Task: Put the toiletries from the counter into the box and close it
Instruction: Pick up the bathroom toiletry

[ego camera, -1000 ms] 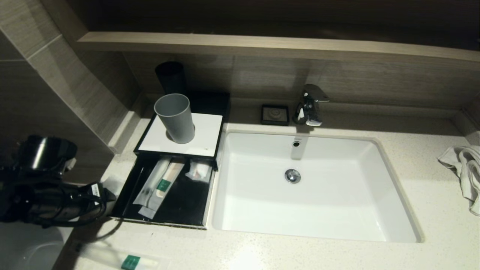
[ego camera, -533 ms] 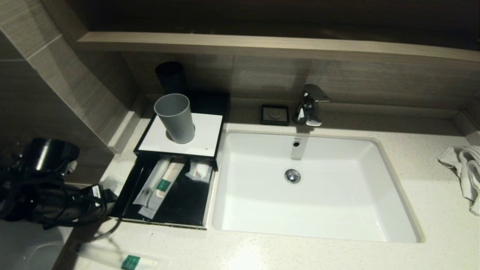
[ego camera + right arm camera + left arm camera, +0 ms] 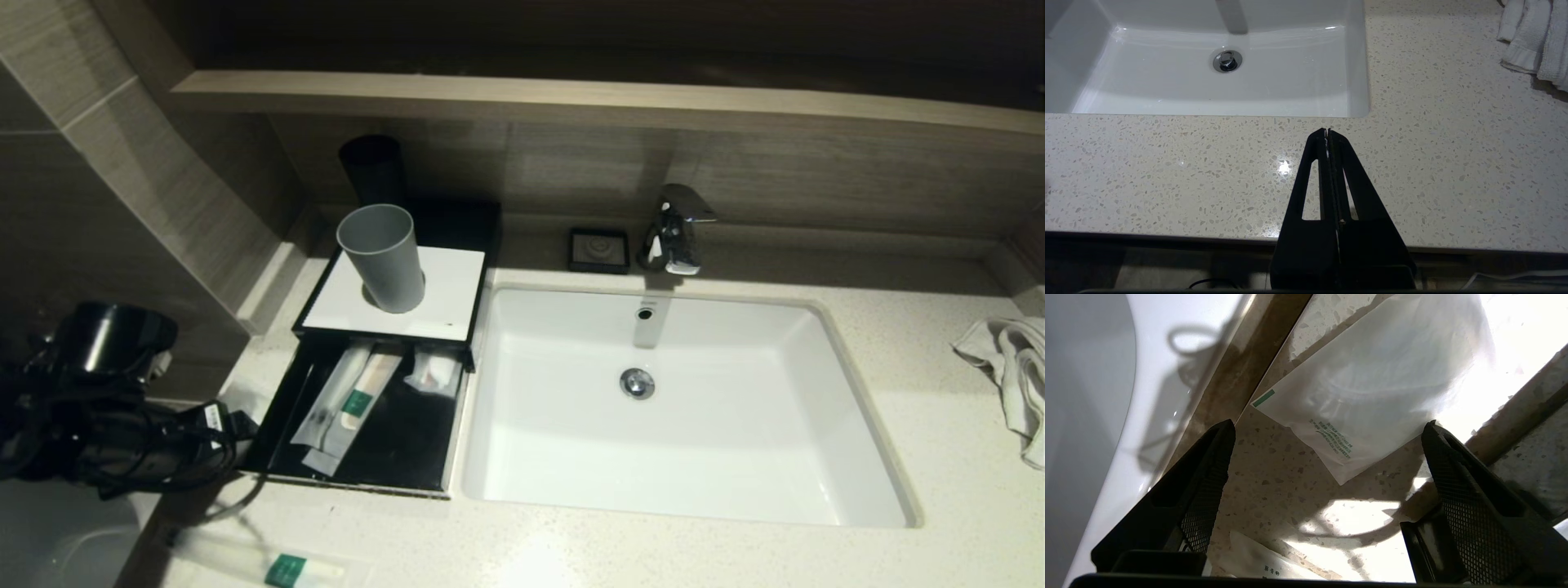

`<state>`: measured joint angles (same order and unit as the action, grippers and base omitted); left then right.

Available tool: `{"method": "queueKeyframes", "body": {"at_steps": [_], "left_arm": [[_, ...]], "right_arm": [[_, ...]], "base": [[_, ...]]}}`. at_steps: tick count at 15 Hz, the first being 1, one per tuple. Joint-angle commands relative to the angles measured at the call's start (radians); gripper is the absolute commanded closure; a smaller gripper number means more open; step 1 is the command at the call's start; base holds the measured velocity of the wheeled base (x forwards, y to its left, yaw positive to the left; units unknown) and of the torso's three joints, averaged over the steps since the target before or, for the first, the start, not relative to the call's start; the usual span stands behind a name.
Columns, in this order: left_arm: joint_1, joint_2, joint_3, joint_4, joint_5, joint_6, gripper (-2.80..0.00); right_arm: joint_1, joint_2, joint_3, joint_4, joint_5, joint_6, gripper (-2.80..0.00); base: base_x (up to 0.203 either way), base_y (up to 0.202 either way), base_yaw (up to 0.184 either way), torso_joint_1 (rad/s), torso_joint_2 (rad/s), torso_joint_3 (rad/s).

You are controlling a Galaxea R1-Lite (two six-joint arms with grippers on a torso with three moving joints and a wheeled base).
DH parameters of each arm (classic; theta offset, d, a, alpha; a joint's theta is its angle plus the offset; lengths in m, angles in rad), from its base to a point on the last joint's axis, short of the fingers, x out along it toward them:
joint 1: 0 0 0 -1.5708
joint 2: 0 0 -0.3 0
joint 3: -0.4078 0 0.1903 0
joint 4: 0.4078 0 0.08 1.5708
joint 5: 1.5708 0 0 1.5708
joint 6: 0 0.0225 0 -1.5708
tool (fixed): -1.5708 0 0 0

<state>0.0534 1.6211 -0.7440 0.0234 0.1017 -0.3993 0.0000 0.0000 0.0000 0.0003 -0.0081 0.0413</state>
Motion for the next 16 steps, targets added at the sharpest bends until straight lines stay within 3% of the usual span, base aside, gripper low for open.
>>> {"method": "queueKeyframes", "body": {"at_steps": [1,2,16], "left_arm": [[0.000,0.005,-0.003,0.003,0.001,-0.003,-0.79],[0.000,0.001,-0.004,0.003,0.001,-0.003,0.00],[-0.001,-0.056,-0.008,-0.028,-0.010,-0.003,0.00]], "right_arm": [[0.000,0.000,0.000,0.000,0.000,0.001,0.00],[0.000,0.000,0.000,0.000,0.000,0.000,0.00],[0.000,0.000,0.000,0.000,0.000,0.000,0.00]], "base": [[0.000,0.000,0.000,0.000,0.00,0.000],[0.000,0.000,0.000,0.000,0.00,0.000],[0.000,0.000,0.000,0.000,0.00,0.000]]}}
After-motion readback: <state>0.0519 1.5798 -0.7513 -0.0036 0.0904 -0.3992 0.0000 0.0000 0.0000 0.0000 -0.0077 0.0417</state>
